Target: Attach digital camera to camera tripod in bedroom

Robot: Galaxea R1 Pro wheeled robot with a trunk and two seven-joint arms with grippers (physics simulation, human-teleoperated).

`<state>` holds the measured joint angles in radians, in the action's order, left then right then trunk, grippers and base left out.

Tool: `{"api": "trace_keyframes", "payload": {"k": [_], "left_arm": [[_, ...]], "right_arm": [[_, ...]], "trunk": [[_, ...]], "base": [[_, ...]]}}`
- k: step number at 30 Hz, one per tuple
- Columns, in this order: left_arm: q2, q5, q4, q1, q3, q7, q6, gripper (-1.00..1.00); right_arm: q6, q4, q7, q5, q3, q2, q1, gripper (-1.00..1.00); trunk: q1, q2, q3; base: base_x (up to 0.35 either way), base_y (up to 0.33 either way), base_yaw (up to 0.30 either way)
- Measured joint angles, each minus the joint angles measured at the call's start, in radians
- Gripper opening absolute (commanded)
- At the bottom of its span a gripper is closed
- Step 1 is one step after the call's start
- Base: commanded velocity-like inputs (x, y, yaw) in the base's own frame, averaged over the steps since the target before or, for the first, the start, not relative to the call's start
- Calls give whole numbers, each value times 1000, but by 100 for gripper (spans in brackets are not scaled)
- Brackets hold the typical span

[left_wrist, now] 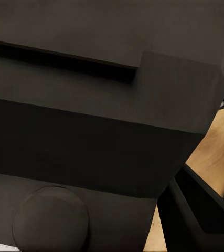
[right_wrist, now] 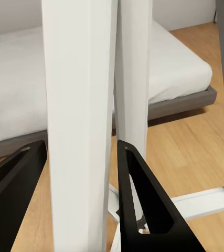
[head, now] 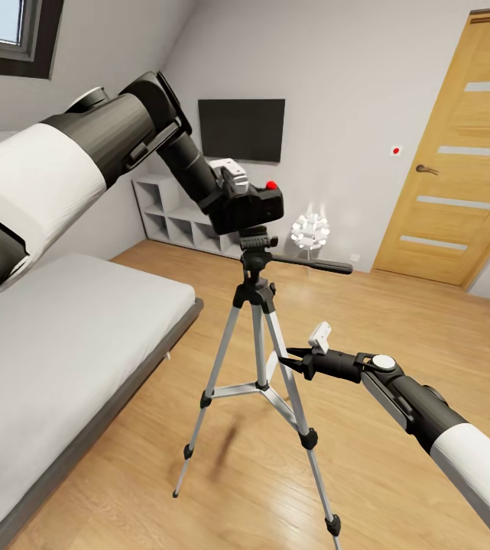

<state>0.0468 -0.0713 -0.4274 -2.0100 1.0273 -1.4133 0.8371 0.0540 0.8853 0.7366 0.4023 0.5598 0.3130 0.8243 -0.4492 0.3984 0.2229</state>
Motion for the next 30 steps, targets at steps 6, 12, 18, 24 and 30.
{"api": "trace_keyframes", "payload": {"k": [6,12,18,24,30], "left_arm": [[1,2,-1,2,-7,2,-14,-100],[1,2,-3,2,-8,3,-16,-100],[1,2,-1,2,-9,4,-16,-100],[4,4,1,2,-10,5,-15,-100],[10,4,1,2,-11,5,-15,-100]], "right_arm": [[0,0,0,0,0,0,0,-100],[0,0,0,0,0,0,0,-100],[0,0,0,0,0,0,0,-100],[0,0,0,0,0,0,0,-100],[0,0,1,0,0,1,0,-100]], "trunk": [[0,0,0],[0,0,0],[0,0,0],[0,0,0],[0,0,0]], "base": [[0,0,0],[0,0,0],[0,0,0],[0,0,0],[0,0,0]]}}
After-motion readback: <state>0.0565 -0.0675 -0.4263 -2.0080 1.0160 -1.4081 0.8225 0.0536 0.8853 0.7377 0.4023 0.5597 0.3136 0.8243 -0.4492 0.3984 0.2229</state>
